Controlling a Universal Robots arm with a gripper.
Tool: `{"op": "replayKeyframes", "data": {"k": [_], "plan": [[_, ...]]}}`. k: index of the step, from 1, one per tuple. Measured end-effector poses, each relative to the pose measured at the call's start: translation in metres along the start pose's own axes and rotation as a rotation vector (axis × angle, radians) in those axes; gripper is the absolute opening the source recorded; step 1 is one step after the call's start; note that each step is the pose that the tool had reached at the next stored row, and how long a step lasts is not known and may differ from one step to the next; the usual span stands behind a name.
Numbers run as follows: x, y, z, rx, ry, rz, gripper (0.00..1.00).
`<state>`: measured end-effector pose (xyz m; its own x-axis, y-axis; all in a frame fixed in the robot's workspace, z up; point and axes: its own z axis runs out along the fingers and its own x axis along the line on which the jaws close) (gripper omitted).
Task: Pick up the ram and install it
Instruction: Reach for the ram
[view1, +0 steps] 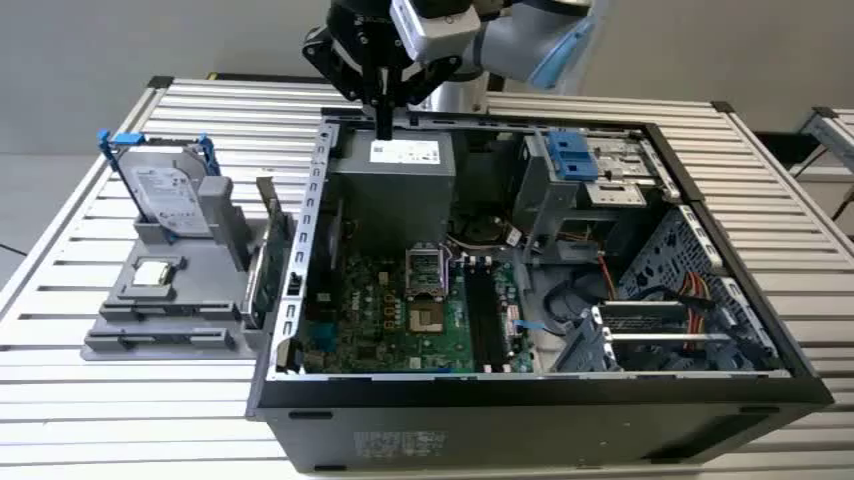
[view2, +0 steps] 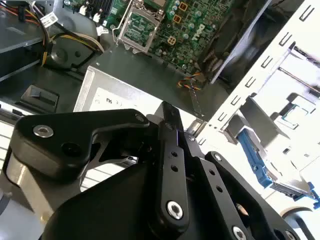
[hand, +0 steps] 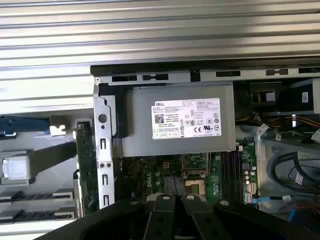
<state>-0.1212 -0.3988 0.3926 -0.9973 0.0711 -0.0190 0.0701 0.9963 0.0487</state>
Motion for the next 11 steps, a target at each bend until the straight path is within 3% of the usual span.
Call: {"op": "replayKeyframes", "data": {"k": [11], "plan": [[0.0006,0.0000,-0.0001,0.0002,0.0001,0.000,0.00]]}}
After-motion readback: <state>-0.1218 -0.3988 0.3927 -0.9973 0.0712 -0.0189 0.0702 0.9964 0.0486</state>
